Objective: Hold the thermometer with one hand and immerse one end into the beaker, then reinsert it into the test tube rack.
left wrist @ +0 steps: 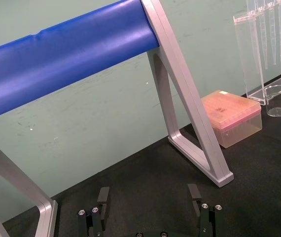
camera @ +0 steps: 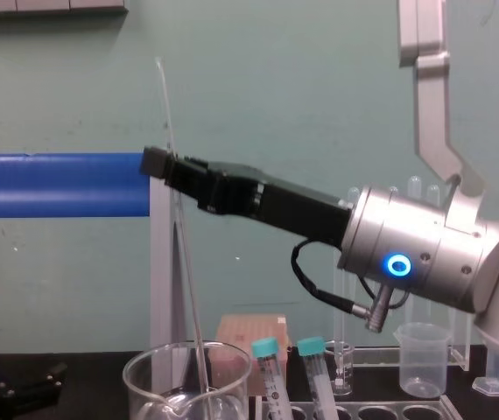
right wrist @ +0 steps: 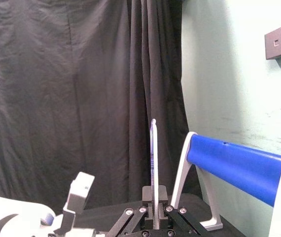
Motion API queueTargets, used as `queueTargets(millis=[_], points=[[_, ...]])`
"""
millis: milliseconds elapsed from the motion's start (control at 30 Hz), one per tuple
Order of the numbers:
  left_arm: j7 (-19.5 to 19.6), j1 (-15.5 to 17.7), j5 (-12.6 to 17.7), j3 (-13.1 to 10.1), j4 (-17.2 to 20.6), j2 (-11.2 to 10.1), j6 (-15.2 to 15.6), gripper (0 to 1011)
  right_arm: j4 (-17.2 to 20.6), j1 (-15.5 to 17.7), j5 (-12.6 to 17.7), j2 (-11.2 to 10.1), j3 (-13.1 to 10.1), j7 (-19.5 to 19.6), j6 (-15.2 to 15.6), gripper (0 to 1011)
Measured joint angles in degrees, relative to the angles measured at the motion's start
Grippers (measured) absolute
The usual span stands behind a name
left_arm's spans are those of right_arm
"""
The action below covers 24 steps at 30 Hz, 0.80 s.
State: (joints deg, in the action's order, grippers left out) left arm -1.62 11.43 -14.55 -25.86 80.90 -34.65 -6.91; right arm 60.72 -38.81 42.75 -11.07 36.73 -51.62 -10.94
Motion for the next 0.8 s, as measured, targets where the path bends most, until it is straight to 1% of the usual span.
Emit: queueTargets(millis=[200,333,533,800], points=[[0.0,0.0,0.0,0.0,0.0,0.0,0.0,1008,-2.38,-0.06,-1.59,0.93,-0.09,-0.5,-2.08,57],[0.0,0.0,0.0,0.0,0.0,0.0,0.0,1008,-3.11,-0.06,-2.39,1.42,-0.41,-0.45,-2.83,57],[0.0,0.0,0.0,0.0,0.0,0.0,0.0,1008,-3.25,0.25,-3.52,1.99,-1.17,1.01,-3.14,56],[0.0,0.0,0.0,0.0,0.0,0.0,0.0,1008,-3.12,0.41,-4.02,2.3,-1.77,1.23,-2.89,56]])
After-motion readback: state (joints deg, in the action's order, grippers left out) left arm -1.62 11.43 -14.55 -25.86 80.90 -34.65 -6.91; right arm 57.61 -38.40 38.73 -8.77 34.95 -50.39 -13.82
